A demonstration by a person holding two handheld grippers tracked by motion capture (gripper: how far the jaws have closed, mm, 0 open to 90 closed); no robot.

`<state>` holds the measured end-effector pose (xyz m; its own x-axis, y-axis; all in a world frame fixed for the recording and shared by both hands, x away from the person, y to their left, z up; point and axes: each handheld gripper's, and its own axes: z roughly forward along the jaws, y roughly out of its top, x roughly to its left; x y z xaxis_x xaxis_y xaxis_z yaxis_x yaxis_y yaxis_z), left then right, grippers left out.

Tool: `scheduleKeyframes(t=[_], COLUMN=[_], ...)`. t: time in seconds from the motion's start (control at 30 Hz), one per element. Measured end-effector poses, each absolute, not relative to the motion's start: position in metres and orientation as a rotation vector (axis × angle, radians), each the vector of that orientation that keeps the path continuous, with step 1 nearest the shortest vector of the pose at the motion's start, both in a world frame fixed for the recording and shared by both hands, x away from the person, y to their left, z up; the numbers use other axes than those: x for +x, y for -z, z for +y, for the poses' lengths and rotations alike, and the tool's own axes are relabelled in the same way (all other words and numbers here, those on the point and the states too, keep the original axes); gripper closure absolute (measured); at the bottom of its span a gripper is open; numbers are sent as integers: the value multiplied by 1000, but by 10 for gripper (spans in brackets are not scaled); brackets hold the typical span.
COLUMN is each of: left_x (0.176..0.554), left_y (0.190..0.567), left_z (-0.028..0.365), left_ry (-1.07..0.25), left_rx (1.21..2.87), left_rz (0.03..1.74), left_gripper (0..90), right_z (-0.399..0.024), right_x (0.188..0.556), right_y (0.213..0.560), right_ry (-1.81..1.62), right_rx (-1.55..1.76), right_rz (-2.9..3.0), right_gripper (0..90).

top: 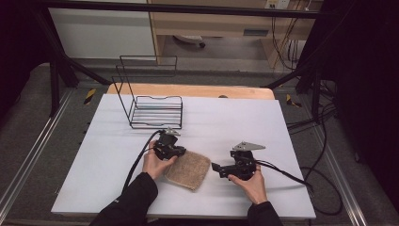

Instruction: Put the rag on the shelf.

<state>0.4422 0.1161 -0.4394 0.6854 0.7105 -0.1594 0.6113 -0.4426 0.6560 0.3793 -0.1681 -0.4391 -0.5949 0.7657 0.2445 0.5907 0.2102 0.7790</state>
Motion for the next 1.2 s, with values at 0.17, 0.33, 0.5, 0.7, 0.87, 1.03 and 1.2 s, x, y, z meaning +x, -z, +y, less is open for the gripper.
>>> scheduleKeyframes(t=[0.17, 0.33, 0.5, 0.7, 0.87, 1.03, 1.2], left_x=[435, 432, 431, 431, 430, 431, 432], left_y=[434, 432, 442, 445, 447, 448, 448], left_z=[125, 136, 138, 136, 136, 138, 138], left_ry=[-196, -196, -194, -218, -234, -231, -227], left_rx=[2145, 2129, 2119, 2126, 2140, 2145, 2149], left_rz=[1021, 1065, 1089, 1073, 1042, 1023, 1009], left_gripper=[835, 835, 834, 826, 807, 802, 802], right_z=[-157, -141, -123, -117, -116, -112, -109], right_x=[381, 389, 405, 411, 411, 411, 412], right_y=[437, 439, 447, 454, 455, 454, 455], right_ry=[-1306, -1270, -1291, -1225, -1230, -1221, -1220], right_rx=[1264, 1255, 1334, 1373, 1398, 1415, 1435], right_rz=[2291, 2294, 2277, 2314, 2324, 2367, 2378], right_gripper=[119, 225, 392, 505, 622, 739, 784])
